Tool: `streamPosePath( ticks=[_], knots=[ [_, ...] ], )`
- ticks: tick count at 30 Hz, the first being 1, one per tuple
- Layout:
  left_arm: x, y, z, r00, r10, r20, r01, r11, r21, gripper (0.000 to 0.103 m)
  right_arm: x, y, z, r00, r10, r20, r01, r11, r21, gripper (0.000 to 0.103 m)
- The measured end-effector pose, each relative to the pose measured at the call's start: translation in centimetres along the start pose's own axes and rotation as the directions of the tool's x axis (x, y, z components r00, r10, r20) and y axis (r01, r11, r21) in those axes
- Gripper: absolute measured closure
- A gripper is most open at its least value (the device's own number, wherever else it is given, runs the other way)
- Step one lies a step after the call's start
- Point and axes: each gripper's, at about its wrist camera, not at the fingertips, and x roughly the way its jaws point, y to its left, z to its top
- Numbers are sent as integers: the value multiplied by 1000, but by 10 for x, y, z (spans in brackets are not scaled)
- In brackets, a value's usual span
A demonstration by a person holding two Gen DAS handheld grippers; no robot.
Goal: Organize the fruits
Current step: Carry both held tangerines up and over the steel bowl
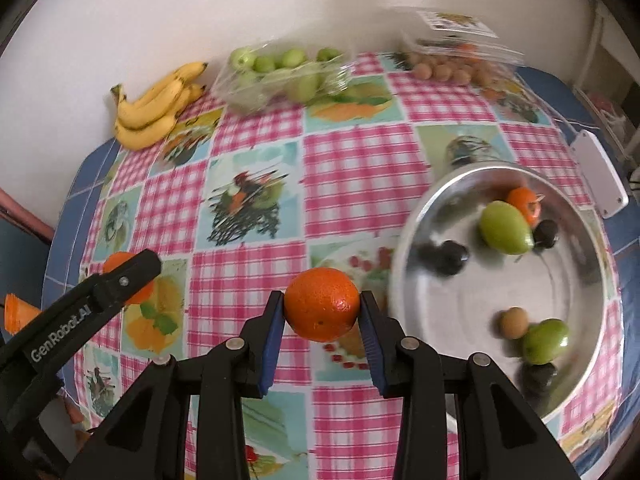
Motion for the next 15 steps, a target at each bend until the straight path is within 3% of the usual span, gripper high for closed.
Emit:
streamPosePath(
  ticks=[8,15],
  knots=[
    [-7,-28,-7,1000,-8,17,7,998,69,60,-14,-41,2,999,-36,22,35,997,63,65],
    [7,-66,-27,998,-39,-47,47,985,169,60,-16,-89,3,996,-84,8,82,983,165,65]
  ],
)
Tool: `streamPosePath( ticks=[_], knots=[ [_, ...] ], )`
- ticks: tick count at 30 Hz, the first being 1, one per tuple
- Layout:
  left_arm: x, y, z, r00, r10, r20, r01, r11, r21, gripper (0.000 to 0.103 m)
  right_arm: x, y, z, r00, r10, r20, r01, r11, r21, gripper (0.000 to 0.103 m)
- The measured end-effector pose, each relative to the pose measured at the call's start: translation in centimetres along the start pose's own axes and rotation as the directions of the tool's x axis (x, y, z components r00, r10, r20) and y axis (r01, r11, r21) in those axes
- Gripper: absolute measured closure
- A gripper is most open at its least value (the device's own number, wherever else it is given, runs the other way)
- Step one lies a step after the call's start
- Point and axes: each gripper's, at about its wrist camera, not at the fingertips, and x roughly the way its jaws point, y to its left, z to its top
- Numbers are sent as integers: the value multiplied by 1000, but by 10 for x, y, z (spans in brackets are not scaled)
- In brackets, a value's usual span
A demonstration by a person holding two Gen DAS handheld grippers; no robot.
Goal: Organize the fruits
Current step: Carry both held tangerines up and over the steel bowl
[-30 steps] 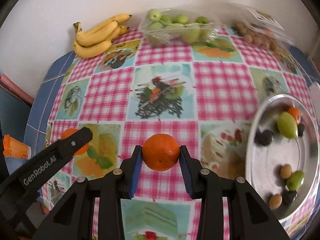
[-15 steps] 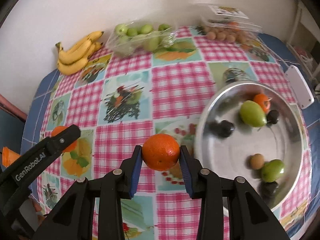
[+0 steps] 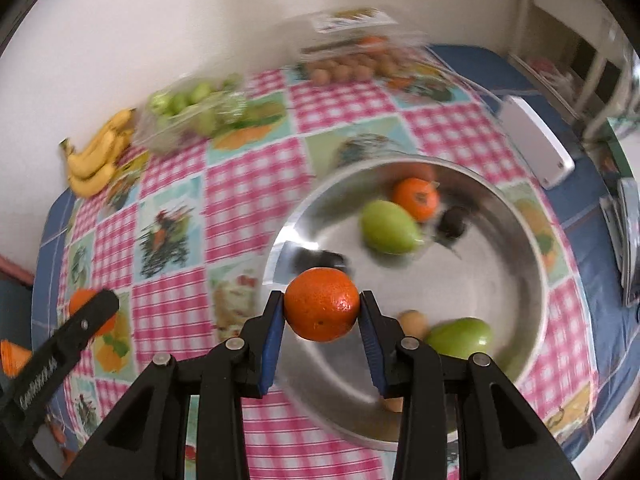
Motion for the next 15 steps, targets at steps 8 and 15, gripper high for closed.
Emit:
streamPosePath(
  ticks=[8,15],
  knots=[
    [14,-64,-23,998,-39,-54,48,985,166,60,5,-57,5,999,-23,-26,27,989,144,64],
    [26,-102,-43,990,-86,-114,112,963,247,60,4,-85,5,999,-25,-25,30,980,198,64]
  ],
)
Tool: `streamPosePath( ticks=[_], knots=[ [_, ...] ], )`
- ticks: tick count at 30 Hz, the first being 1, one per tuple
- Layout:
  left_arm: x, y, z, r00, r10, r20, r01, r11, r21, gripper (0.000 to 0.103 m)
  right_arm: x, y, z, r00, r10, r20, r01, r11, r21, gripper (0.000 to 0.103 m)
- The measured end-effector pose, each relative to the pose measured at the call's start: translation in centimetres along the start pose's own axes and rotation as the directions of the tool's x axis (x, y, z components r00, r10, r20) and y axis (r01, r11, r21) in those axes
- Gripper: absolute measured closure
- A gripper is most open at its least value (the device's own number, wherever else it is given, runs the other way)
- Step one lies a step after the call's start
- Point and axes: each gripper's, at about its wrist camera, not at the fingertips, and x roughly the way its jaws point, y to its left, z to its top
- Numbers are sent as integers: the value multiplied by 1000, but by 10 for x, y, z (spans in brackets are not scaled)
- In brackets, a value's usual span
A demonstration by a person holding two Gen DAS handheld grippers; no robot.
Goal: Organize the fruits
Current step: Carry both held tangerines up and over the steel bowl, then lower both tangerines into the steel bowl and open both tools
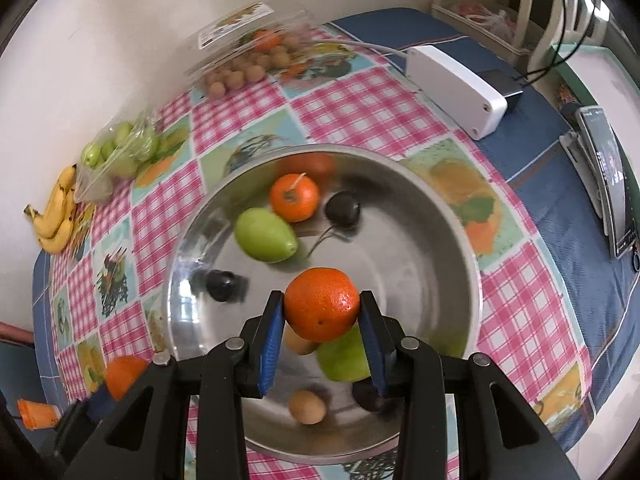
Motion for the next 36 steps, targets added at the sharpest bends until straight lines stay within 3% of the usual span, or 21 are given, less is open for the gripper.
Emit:
streamPosePath(
  ticks=[10,36],
  knots=[
    [24,-15,-1,999,40,24,-41,998,52,60,19,-21,6,1000,1,-21,0,999,36,64],
    [43,-17,1,998,52,34,-55,996,76,58,44,-8,8,999,-18,-50,17,1000,-16,64]
  ],
)
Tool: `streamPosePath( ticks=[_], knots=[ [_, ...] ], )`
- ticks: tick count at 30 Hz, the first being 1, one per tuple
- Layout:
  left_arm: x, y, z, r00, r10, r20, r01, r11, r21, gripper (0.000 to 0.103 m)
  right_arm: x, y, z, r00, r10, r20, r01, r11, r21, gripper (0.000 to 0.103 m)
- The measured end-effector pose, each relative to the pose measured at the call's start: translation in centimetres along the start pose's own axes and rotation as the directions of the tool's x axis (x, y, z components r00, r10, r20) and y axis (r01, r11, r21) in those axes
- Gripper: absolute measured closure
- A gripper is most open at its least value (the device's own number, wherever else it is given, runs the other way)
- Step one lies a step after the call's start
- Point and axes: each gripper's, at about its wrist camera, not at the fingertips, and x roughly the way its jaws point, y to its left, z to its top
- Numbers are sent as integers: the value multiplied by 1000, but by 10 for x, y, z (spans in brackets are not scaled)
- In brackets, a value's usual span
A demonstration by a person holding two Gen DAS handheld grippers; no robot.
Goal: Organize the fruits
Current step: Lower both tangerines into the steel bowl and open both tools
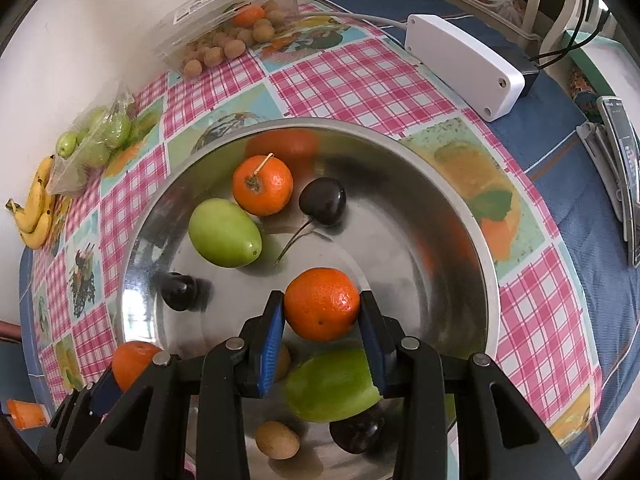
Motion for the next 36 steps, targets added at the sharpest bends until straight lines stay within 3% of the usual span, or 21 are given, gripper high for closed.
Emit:
streamPosePath(
  ticks=[6,15,23,30,36],
  knots=[
    [-5,-2,2,1000,-11,10,11,1000,7,51,-3,-1,1,1000,-6,3,6,1000,-6,64],
    [-23,1,11,999,-28,40,29,999,-18,49,-25,4,4,998,0,61,1,1000,-29,57],
    [-32,37,17,999,34,42,-28,991,-130,48,-41,11,6,996,-6,92,12,998,-64,57],
    [-33,79,16,992,123,1,-120,967,-223,46,-39,21,-1,997,-19,78,26,995,-100,57],
    [-36,113,11,989,144,-29,-146,942,-303,45,-40,39,-6,997,-5,76,17,987,-157,58]
  ],
)
